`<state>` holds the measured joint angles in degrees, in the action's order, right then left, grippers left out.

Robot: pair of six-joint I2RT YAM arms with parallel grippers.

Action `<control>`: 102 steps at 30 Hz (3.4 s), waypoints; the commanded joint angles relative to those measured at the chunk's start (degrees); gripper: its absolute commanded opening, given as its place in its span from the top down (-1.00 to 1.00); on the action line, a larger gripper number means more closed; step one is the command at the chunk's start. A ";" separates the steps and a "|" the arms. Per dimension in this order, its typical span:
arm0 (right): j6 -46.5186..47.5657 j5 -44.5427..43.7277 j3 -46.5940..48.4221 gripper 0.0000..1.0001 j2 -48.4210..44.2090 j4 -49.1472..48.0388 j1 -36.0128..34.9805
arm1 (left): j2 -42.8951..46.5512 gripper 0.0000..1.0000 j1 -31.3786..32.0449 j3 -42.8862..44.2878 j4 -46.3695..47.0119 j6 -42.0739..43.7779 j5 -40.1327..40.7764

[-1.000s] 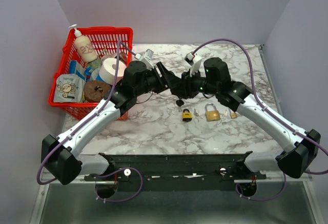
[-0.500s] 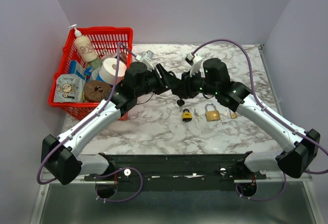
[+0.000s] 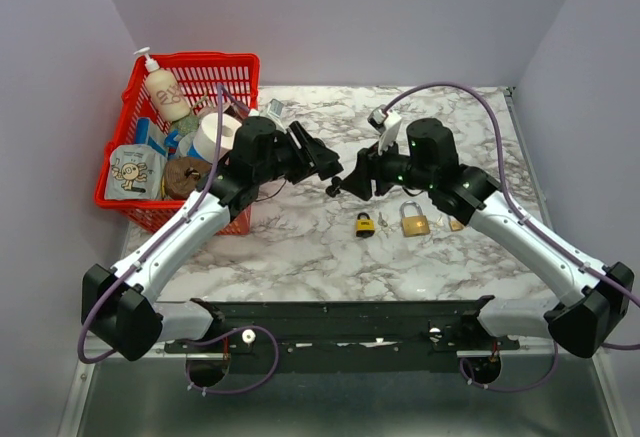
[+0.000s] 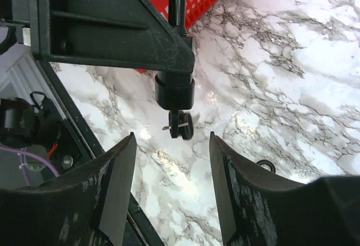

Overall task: Lock with the key
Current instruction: Lock the lock, then place the key at the center of the board.

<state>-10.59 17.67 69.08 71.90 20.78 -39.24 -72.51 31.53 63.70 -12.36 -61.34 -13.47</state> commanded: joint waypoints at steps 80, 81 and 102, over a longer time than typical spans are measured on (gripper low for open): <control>-17.62 -2.99 -6.85 0.95 30.32 -4.25 2.33 | -0.96 1.00 3.80 -7.01 -6.88 17.92 10.93; -17.54 -2.99 -6.59 0.95 30.49 -4.25 2.50 | -1.92 1.00 3.98 -6.84 -7.15 17.84 10.66; -14.99 -6.25 -0.26 0.22 34.72 2.16 2.51 | -16.69 1.00 5.74 -4.38 -13.30 16.08 8.73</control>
<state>-26.30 12.67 67.05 106.02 21.10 -36.95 -87.77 36.88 56.58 -25.93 -44.05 -3.36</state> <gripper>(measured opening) 0.259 0.612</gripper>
